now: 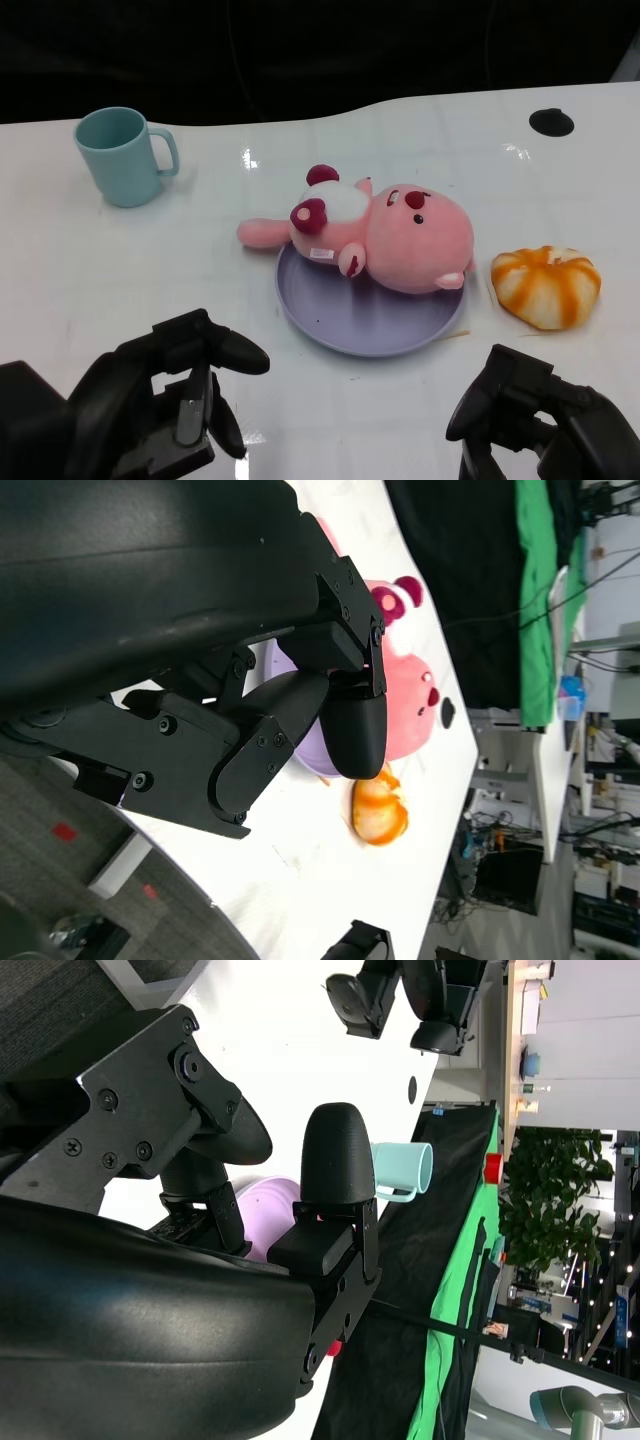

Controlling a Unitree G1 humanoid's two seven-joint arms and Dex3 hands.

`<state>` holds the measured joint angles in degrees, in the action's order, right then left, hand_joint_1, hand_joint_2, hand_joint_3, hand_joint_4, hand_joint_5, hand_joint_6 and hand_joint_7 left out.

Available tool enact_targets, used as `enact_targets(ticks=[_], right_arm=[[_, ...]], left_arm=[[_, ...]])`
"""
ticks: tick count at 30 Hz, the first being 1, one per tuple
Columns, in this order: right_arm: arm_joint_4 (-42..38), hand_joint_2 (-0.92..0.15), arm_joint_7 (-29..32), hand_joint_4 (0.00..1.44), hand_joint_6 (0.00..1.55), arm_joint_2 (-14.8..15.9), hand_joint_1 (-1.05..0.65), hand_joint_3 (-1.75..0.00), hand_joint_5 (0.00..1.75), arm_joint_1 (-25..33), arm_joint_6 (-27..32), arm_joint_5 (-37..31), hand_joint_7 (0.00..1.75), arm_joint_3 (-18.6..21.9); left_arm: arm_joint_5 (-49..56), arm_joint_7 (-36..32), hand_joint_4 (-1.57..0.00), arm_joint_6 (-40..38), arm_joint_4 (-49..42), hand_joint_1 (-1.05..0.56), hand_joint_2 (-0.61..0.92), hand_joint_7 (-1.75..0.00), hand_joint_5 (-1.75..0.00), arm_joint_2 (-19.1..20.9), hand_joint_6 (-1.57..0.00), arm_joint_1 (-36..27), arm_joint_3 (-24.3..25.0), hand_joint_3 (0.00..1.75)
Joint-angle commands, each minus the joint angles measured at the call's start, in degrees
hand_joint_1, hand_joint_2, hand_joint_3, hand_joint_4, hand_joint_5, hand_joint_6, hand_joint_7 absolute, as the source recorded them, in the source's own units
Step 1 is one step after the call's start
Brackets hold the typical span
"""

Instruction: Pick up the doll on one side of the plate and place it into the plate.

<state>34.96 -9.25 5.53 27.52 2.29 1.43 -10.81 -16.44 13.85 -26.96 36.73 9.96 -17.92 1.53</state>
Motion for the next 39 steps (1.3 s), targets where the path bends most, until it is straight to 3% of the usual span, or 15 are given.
enact_targets(ticks=[1, 6, 18, 39], right_arm=[[1.02, -0.43, 0.16, 0.66, 0.59, 0.52, 0.01, -1.35, 1.75, 0.48, 0.18, 0.21, 1.47, 0.36], [1.17, -0.4, 0.09, 0.67, 0.6, 0.69, 0.01, -1.37, 1.75, 0.82, 0.23, 0.28, 1.48, 0.52], [0.13, -0.41, 0.09, 0.67, 0.6, 0.52, 0.08, -1.39, 1.75, 1.21, -0.63, 0.32, 1.49, 0.12], [-0.85, -0.41, 0.09, 0.69, 0.6, 0.44, 0.08, -1.39, 1.75, 1.19, -1.86, 0.07, 1.5, -0.25]], left_arm=[[-0.37, -0.59, -0.84, -2.38, 0.42, -0.01, 0.54, -1.46, -1.74, 1.16, -0.78, -0.56, 0.59, 1.29], [-0.44, 0.34, -0.9, -1.96, -2.91, 0.01, 0.46, -1.55, -1.75, 1.43, -0.84, 0.14, 0.61, 1.4], [-1.34, 5.9, -0.92, 6.94, -11.22, -0.04, 0.43, -1.58, -1.75, 1.86, -0.85, 1.49, 0.72, 1.41], [-1.54, 7.75, -0.92, 10.72, -13.36, -0.03, 0.42, -1.59, -1.75, 2.49, -0.84, 1.49, 0.68, 1.46]])
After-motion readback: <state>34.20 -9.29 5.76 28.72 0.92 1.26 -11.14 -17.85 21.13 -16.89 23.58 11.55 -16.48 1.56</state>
